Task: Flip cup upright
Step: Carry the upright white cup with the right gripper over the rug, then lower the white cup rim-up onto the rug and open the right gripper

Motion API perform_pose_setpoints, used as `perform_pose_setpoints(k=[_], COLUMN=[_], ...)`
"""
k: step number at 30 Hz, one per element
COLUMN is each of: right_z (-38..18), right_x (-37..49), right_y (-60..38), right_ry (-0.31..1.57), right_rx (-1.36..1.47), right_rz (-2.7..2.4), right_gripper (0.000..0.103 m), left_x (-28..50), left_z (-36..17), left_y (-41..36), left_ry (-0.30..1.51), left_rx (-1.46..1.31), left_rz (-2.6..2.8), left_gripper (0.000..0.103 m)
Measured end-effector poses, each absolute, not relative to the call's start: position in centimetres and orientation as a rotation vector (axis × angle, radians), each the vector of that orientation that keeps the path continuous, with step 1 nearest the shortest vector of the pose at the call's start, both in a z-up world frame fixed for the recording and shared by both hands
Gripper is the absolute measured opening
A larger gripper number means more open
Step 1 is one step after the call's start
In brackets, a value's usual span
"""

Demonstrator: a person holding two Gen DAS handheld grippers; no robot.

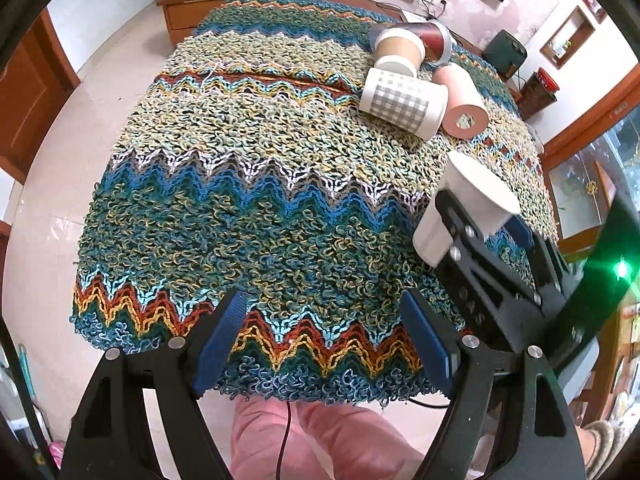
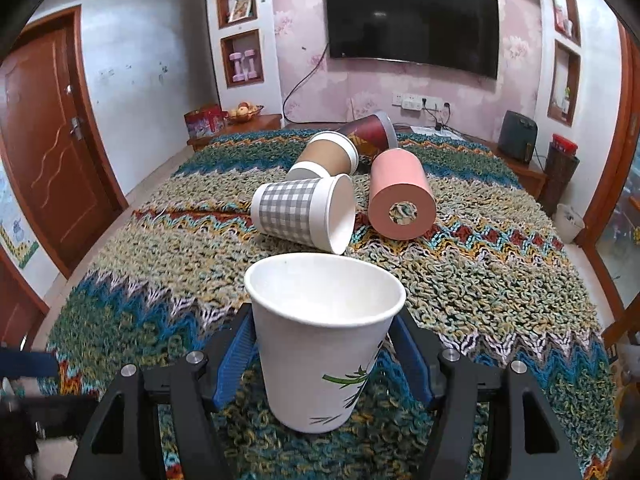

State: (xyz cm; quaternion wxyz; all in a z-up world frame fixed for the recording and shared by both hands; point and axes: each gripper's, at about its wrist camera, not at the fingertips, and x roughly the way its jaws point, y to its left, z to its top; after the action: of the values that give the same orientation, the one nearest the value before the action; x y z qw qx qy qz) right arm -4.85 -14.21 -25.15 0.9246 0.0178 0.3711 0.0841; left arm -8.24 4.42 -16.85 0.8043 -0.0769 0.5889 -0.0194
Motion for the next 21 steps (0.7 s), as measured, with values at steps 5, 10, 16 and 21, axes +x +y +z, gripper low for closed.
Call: perform_pose_setpoints(k=[5,10,16,21], right_z=[-25.4,-26.7,-26.3,-26.1], right_x=[-6.7,-7.8,-8.4,-8.9], right_y=[-13.8,-13.7,-13.6,-13.5], right_ry=[0.773,0.839,0.828,0.825], right_rx=[0.007,-0.009,-0.027,-0.039], right_rz=[0.196,0.202,0.182,0.199], right_gripper=[0.067,0.064,0.067,0.072], left_x=[-8.2,-7.4,-7.0,-7.1], left_z=[-16.9,-16.5,-16.3,-16.5], left_y=[4.3,3.9,3.5,3.2], left_ry=[1.244,1.212,1.194,1.201], left_rx=[-0.16,-0.141,-0.129,-0.118], left_rz=[-0.046,-0.052,-0.069,-0.085], left_gripper=[0.082,0.082,0.082,0.082])
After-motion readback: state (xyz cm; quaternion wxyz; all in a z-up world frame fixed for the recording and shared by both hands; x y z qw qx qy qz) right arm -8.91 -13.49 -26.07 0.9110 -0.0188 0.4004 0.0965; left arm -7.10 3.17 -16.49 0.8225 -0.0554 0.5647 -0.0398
